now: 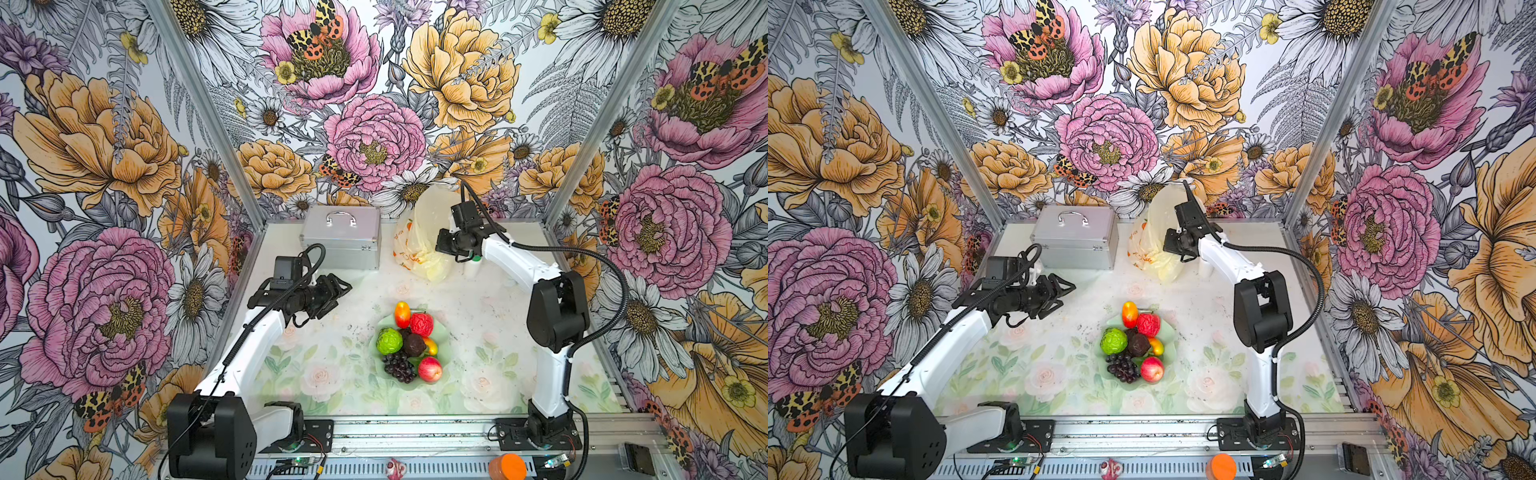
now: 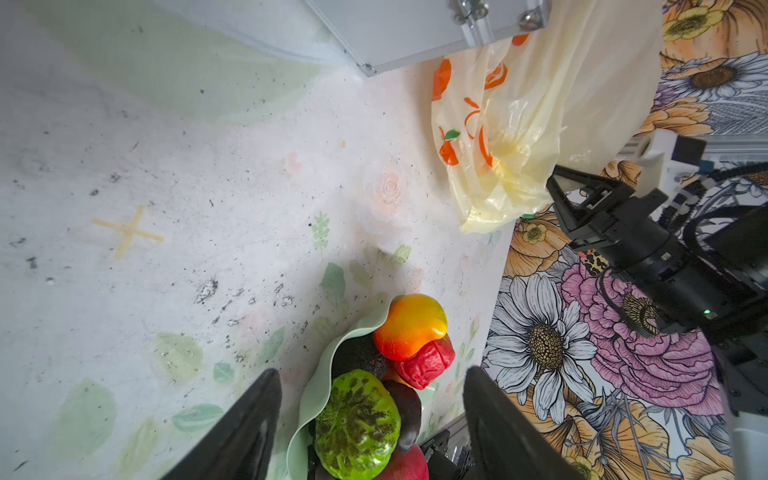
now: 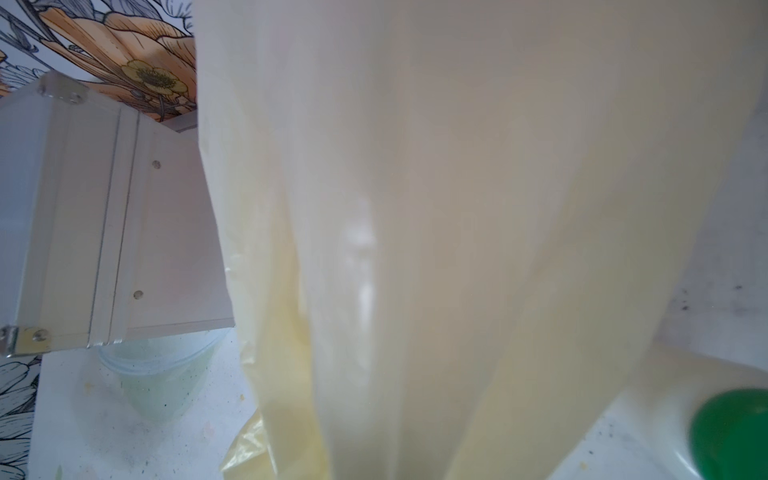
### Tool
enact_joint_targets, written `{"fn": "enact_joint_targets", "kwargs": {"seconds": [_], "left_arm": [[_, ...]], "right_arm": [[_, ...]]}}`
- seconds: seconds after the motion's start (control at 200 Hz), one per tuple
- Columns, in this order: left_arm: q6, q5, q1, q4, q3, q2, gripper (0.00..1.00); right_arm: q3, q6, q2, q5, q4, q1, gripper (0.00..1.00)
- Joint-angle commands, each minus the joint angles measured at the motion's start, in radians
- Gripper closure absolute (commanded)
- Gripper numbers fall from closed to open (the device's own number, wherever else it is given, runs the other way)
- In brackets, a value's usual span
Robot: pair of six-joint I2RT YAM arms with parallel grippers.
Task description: Place the fruits into the plastic bag
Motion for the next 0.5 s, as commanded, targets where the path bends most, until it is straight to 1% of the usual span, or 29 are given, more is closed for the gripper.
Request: {"fn": "enact_joint_targets", "kwargs": {"seconds": [0.0, 0.075, 0.14, 0.21, 0.26, 0.31, 0.385, 0.495], "left_arm": [[-0.009, 0.015, 0.010, 0.002, 0.052, 0.005, 0.29], [-0.020, 0.014, 0.012, 0.006, 0.080, 0.002, 0.29], [-0.031, 0.014, 0.015, 0.011, 0.107, -0.005, 0.28], [-0.047, 0.013, 0.021, 0.023, 0.139, -0.013, 0.27], [-0.065, 0.016, 0.029, 0.042, 0.158, -0.021, 0.26], [-0.083, 0.021, 0.035, 0.062, 0.175, -0.030, 0.26], [-0.107, 0.030, 0.045, 0.080, 0.206, -0.045, 0.25], [-0.144, 0.058, 0.063, 0.131, 0.243, -0.074, 0.23]], "right_arm": [[0.002, -0.170, -0.164, 0.099, 0.027, 0.041, 1.00], [-0.076, -0.314, -0.266, 0.124, 0.095, 0.083, 1.00], [-0.175, -0.439, -0.359, 0.109, 0.187, 0.108, 1.00], [-0.327, -0.567, -0.477, 0.054, 0.334, 0.122, 1.00], [-0.446, -0.683, -0.574, -0.012, 0.451, 0.128, 1.00], [-0.535, -0.773, -0.652, -0.047, 0.532, 0.136, 1.00], [-0.591, -0.896, -0.727, -0.080, 0.557, 0.140, 1.00], [-0.609, -1.061, -0.821, -0.131, 0.503, 0.142, 1.00]]}}
